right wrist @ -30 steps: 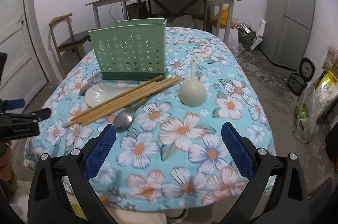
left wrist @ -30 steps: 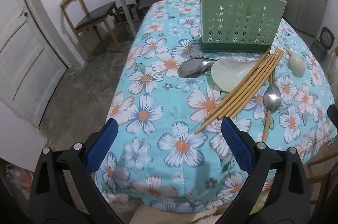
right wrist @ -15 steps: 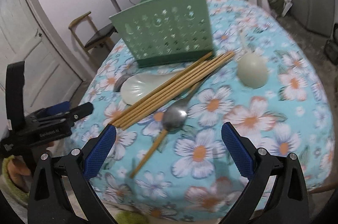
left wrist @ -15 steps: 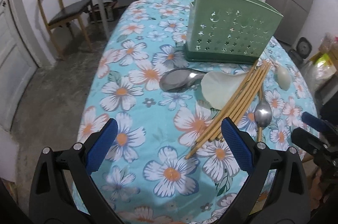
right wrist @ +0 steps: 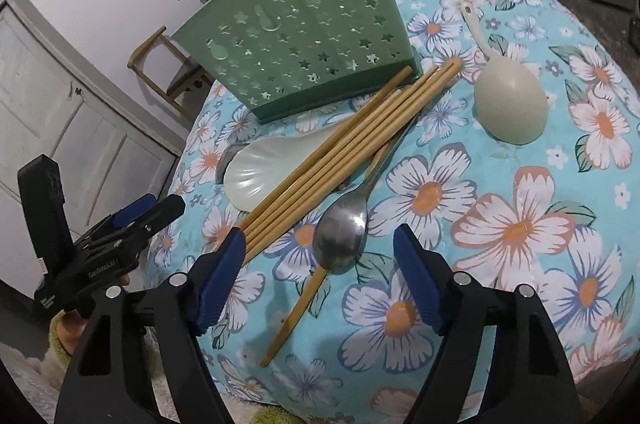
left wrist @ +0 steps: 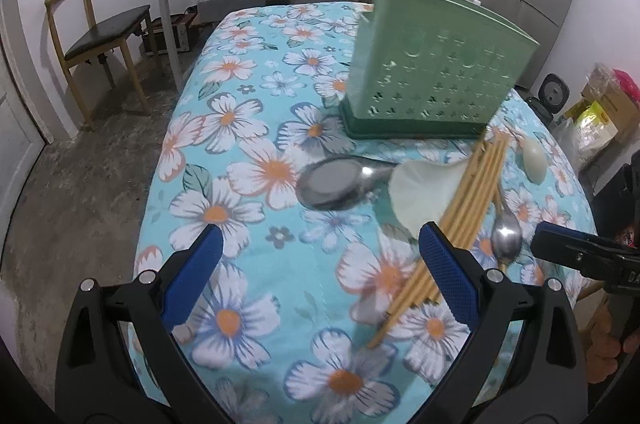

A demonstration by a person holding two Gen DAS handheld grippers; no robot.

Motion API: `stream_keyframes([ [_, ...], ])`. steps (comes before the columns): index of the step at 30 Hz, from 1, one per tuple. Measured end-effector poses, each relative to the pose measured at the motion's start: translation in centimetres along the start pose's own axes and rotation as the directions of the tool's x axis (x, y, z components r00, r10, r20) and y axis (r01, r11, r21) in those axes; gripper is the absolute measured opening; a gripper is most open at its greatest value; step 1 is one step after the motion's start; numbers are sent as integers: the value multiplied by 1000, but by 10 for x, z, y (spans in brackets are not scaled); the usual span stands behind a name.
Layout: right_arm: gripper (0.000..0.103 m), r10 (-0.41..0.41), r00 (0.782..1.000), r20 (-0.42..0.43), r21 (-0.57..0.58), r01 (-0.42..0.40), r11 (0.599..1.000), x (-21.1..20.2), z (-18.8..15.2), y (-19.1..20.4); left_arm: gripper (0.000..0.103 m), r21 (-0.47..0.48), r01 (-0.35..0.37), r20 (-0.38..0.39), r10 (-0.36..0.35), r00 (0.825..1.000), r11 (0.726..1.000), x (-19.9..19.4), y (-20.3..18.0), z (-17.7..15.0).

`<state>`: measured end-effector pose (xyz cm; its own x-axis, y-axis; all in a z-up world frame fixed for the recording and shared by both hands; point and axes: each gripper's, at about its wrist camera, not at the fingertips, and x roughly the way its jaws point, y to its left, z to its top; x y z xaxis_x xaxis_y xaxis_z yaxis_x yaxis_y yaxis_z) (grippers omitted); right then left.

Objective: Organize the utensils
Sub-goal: 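Grasp a metal spoon with the right tool while the left tool grasps the other metal spoon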

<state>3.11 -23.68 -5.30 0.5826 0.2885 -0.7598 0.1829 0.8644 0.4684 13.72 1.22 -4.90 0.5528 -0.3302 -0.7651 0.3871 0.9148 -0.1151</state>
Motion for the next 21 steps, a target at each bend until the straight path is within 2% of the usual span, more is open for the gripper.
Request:
stream_keyframes([
  [2, 73, 6, 1000, -8, 13, -6, 1000, 3, 2, -4, 95, -15, 10, -4, -10, 1000, 1000, 4, 6, 3],
  [8, 73, 35, 999, -29, 59, -33, 998, 11, 5, -19, 94, -71, 115, -1, -116, 993, 991, 15, 18, 14],
  [11, 73, 55, 998, -38, 82, -52, 995, 17, 4, -26, 77, -97, 171, -11, -173, 985, 981, 19, 20, 15],
  [14, 73, 73, 996, -41, 95, -69, 993, 18, 4, -31, 62, -178, 245, -56, -258, 964, 953, 31, 27, 14],
  [16, 73, 79, 996, -41, 92, -75, 993, 18, 5, -33, 50, -253, 282, -83, -312, 947, 925, 41, 33, 11],
  [18, 73, 83, 996, -42, 91, -79, 993, 17, 6, -35, 44, -306, 309, -99, -353, 930, 900, 47, 39, 8],
  [21, 73, 87, 995, -40, 90, -83, 992, 17, 6, -36, 42, -392, 332, -106, -401, 910, 858, 58, 48, 1],
])
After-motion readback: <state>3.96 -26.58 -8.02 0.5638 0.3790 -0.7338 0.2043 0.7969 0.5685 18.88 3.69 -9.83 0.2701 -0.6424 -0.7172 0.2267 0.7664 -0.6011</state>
